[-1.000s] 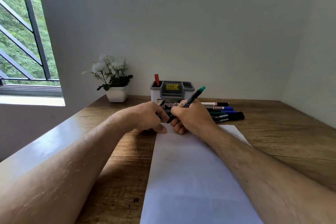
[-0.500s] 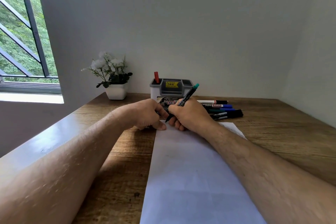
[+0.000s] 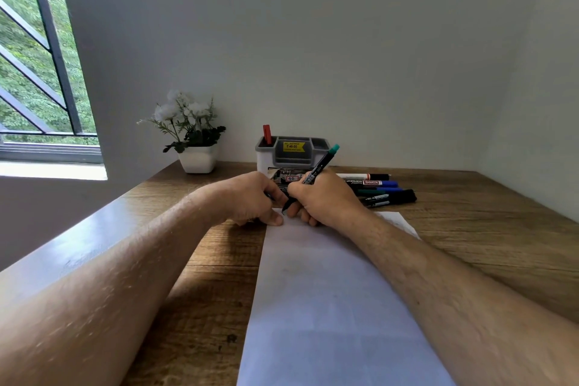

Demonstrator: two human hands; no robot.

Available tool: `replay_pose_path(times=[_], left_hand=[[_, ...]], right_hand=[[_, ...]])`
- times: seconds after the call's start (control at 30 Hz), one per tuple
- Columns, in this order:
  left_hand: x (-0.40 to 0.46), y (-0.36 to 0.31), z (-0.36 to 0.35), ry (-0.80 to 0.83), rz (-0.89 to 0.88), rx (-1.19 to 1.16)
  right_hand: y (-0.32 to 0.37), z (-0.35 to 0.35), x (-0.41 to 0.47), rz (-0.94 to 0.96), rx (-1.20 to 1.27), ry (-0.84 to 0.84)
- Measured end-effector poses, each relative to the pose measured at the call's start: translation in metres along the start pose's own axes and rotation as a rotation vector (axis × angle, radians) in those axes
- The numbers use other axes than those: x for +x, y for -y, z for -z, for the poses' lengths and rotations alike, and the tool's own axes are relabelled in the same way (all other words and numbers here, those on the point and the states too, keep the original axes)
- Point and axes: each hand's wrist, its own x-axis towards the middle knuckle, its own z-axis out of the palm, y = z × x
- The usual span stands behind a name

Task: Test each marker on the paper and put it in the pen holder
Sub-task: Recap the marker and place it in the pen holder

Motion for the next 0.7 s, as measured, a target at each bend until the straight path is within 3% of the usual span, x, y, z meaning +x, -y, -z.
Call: replay_pose_path(times=[0.7], left_hand=[[-0.0016,0.0008,-0.0011,0.003,0.001,-0.011]], right_hand=[[-0.0028,0.0046,0.0014,0.0,-0.006,-0.008]])
